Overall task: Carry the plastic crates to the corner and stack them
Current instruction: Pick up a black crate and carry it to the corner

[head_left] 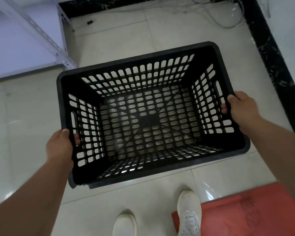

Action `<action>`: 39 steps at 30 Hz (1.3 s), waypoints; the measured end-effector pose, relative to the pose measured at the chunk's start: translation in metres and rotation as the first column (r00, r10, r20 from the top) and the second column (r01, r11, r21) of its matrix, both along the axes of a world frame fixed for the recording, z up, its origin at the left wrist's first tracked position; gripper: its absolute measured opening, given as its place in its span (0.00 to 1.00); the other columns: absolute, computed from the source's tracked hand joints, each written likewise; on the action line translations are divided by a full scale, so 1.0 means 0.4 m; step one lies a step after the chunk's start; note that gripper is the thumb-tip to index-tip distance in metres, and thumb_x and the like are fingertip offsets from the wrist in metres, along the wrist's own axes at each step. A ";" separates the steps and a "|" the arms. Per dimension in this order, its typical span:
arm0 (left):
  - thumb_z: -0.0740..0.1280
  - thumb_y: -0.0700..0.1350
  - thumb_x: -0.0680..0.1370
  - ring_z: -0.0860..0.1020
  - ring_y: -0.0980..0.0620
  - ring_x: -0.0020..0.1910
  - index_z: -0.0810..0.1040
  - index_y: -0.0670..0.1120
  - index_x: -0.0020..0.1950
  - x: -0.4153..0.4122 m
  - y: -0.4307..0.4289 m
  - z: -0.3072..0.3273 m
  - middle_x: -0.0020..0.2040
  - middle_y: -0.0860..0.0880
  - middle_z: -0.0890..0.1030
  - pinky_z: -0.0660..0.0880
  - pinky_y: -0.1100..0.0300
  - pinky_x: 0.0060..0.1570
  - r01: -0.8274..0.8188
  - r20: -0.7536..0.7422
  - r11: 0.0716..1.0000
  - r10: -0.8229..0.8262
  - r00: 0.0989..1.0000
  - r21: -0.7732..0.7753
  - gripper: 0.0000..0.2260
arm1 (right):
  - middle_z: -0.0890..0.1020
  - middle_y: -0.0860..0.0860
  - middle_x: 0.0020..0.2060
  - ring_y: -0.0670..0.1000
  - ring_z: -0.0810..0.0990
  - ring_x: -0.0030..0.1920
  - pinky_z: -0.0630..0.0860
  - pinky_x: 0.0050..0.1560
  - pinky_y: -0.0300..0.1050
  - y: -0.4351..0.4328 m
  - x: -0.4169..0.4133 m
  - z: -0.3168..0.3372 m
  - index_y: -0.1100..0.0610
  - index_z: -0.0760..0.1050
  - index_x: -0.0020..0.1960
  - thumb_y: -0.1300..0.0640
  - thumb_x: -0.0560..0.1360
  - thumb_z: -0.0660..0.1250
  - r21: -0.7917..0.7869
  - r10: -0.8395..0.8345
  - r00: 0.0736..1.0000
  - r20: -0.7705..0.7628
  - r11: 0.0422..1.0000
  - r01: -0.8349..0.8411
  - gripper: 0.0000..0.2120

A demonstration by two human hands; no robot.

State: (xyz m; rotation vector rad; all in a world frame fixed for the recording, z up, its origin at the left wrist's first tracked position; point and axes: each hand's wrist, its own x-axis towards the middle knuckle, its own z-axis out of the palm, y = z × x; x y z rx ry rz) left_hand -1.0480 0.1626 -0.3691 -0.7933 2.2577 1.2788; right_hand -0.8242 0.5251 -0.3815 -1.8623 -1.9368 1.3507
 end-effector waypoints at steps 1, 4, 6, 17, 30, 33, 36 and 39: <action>0.56 0.44 0.81 0.74 0.51 0.34 0.76 0.45 0.46 0.001 0.000 0.002 0.38 0.47 0.77 0.75 0.56 0.31 0.015 -0.002 1.000 -0.015 1.000 0.000 0.10 | 0.78 0.55 0.38 0.51 0.76 0.34 0.73 0.38 0.42 0.002 0.002 0.002 0.59 0.74 0.60 0.58 0.80 0.55 0.014 0.026 0.999 0.023 1.000 -0.026 0.13; 0.55 0.45 0.79 0.77 0.48 0.37 0.77 0.42 0.56 -0.007 -0.014 0.001 0.42 0.45 0.79 0.77 0.54 0.38 0.106 0.008 0.992 -0.106 0.994 -0.061 0.14 | 0.76 0.59 0.48 0.59 0.76 0.47 0.71 0.49 0.48 0.004 0.004 0.005 0.62 0.73 0.61 0.56 0.80 0.55 0.111 0.134 0.970 0.203 0.981 -0.158 0.15; 0.56 0.47 0.77 0.80 0.43 0.48 0.76 0.44 0.63 -0.013 -0.017 0.006 0.53 0.42 0.80 0.77 0.49 0.50 0.173 0.006 0.977 -0.174 0.985 -0.123 0.18 | 0.76 0.64 0.53 0.63 0.76 0.53 0.72 0.52 0.52 -0.013 -0.008 0.015 0.64 0.71 0.63 0.55 0.79 0.56 0.198 0.152 0.944 0.294 0.956 -0.216 0.18; 0.61 0.49 0.79 0.76 0.51 0.63 0.72 0.48 0.71 0.096 0.061 0.181 0.64 0.51 0.77 0.70 0.54 0.66 0.292 -0.192 0.956 -0.287 0.938 -0.004 0.20 | 0.77 0.63 0.55 0.62 0.75 0.56 0.72 0.55 0.55 -0.201 -0.015 0.144 0.62 0.74 0.59 0.52 0.79 0.55 0.276 0.277 0.916 0.289 0.893 -0.357 0.18; 0.62 0.51 0.79 0.77 0.50 0.56 0.74 0.56 0.56 0.318 0.064 0.371 0.54 0.50 0.78 0.75 0.54 0.55 0.669 -0.100 0.720 -0.663 0.742 0.186 0.07 | 0.76 0.54 0.51 0.51 0.75 0.48 0.70 0.50 0.44 -0.468 0.221 0.374 0.49 0.75 0.51 0.51 0.79 0.56 0.169 -0.110 0.992 0.061 0.981 0.098 0.09; 0.63 0.51 0.79 0.76 0.52 0.52 0.75 0.56 0.54 0.375 0.064 0.401 0.49 0.52 0.77 0.74 0.57 0.51 0.719 -0.084 0.664 -0.720 0.689 0.207 0.05 | 0.77 0.54 0.61 0.52 0.75 0.59 0.65 0.56 0.39 -0.518 0.316 0.428 0.57 0.72 0.66 0.51 0.80 0.56 0.168 -0.197 0.978 0.065 0.969 0.184 0.18; 0.63 0.50 0.79 0.78 0.53 0.49 0.76 0.52 0.54 0.458 0.059 0.427 0.51 0.50 0.78 0.75 0.57 0.49 0.761 -0.038 0.599 -0.779 0.625 0.248 0.07 | 0.78 0.55 0.58 0.53 0.75 0.58 0.67 0.56 0.40 -0.566 0.418 0.466 0.59 0.76 0.62 0.51 0.80 0.56 0.155 -0.288 0.958 0.010 0.946 0.283 0.18; 0.63 0.49 0.79 0.79 0.51 0.51 0.76 0.53 0.49 0.567 0.048 0.456 0.50 0.48 0.79 0.77 0.55 0.52 0.781 0.008 0.562 -0.813 0.582 0.272 0.03 | 0.79 0.56 0.43 0.53 0.74 0.45 0.64 0.44 0.42 -0.627 0.530 0.498 0.62 0.78 0.47 0.54 0.80 0.56 0.171 -0.364 0.931 -0.017 0.917 0.361 0.15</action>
